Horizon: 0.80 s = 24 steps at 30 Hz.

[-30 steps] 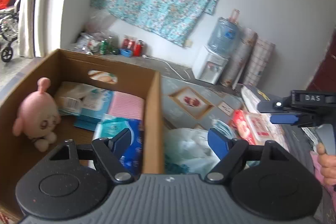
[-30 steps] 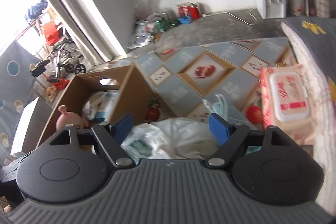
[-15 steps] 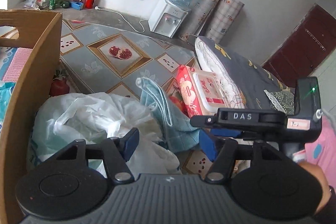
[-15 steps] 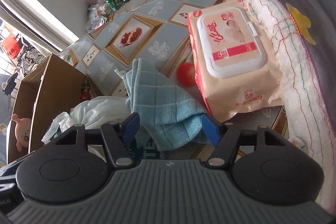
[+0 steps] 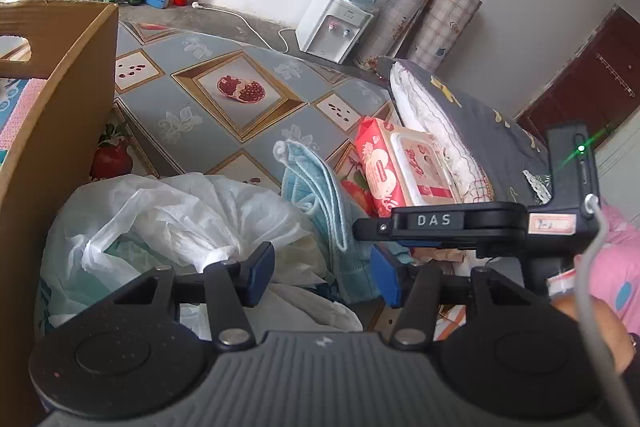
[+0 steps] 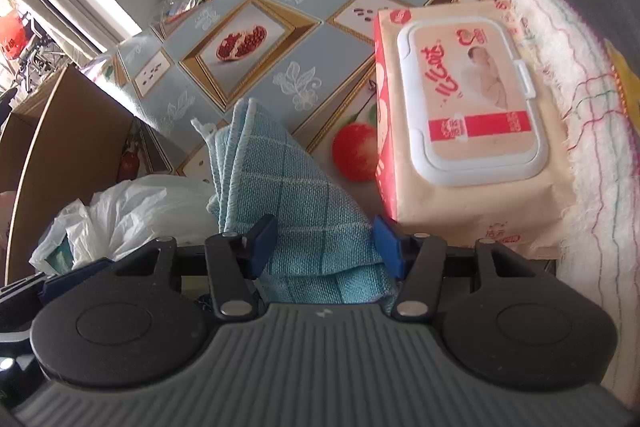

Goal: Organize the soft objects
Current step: 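Move the right tool to the blue checked towel on the table, then close the right tool on the blue checked towel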

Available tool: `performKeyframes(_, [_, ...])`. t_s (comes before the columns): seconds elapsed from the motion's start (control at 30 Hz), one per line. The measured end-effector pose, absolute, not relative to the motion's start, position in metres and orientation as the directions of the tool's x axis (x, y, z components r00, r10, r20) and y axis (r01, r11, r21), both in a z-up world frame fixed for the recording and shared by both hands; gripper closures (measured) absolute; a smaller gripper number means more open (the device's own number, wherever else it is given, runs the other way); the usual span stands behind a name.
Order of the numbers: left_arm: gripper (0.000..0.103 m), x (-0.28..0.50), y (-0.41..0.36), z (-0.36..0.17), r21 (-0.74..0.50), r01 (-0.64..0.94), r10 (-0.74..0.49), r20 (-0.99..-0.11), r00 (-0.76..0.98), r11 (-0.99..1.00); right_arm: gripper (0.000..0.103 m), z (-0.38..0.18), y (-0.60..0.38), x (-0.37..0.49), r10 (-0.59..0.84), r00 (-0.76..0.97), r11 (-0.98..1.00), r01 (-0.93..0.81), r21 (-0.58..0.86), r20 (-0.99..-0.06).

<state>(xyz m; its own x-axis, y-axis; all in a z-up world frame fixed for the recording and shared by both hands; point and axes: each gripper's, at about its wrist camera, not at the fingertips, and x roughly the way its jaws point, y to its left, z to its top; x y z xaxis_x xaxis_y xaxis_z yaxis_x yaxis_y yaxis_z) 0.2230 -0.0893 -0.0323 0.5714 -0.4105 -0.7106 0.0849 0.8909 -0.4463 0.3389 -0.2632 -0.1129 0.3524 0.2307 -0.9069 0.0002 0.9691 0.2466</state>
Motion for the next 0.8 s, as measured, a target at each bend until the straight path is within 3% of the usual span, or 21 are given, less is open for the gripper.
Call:
performKeyframes(0.13, [0.05, 0.224, -0.087, -0.034, -0.449, 0.083, -0.412, -0.712, 0.568, 0.89, 0.05, -0.12, -0.256, 0.338, 0.224, 0.319, 0.973, -0.02, 0.23, -0.921])
performKeyframes(0.27, [0.051, 0.224, -0.085, -0.034, -0.454, 0.084, -0.416, -0.708, 0.57, 0.887, 0.067, -0.123, -0.259, 0.331, 0.205, 0.291, 0.978, -0.033, 0.204, -0.935])
performKeyframes(0.43, [0.05, 0.225, -0.085, -0.035, -0.459, 0.085, -0.421, -0.705, 0.57, 0.884, 0.069, -0.125, -0.268, 0.318, 0.2, 0.255, 0.979, -0.028, 0.2, -0.946])
performKeyframes(0.6, [0.05, 0.225, -0.086, -0.036, -0.459, 0.086, -0.422, -0.706, 0.569, 0.884, 0.059, -0.119, -0.268, 0.315, 0.232, 0.268, 0.972, -0.043, 0.229, -0.935])
performKeyframes(0.7, [0.049, 0.225, -0.086, -0.035, -0.459, 0.084, -0.421, -0.707, 0.569, 0.884, 0.048, -0.123, -0.263, 0.316, 0.242, 0.267, 0.97, -0.069, 0.232, -0.933])
performKeyframes(0.8, [0.049, 0.226, -0.087, -0.033, -0.46, 0.082, -0.42, -0.706, 0.57, 0.884, 0.031, -0.132, -0.252, 0.316, 0.216, 0.244, 0.974, -0.116, 0.193, -0.945])
